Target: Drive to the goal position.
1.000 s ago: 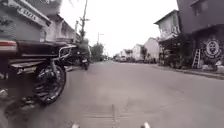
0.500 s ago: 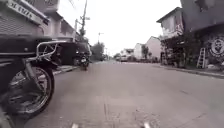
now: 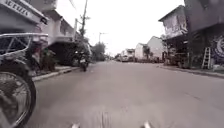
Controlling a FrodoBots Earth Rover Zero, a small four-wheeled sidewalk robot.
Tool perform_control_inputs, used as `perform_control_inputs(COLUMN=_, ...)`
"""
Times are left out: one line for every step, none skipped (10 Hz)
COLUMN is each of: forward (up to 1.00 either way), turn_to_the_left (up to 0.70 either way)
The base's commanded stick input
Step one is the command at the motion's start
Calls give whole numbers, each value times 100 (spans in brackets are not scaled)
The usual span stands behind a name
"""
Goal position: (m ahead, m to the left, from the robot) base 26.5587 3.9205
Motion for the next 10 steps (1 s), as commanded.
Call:
perform_control_inputs(forward=70, turn_to_the_left=0)
perform_control_inputs(forward=70, turn_to_the_left=0)
perform_control_inputs(forward=70, turn_to_the_left=0)
perform_control_inputs(forward=70, turn_to_the_left=0)
perform_control_inputs(forward=70, turn_to_the_left=2)
perform_control_inputs(forward=70, turn_to_the_left=6)
perform_control_inputs(forward=70, turn_to_the_left=7)
perform_control_inputs(forward=70, turn_to_the_left=6)
perform_control_inputs(forward=70, turn_to_the_left=18)
perform_control_inputs(forward=70, turn_to_the_left=30)
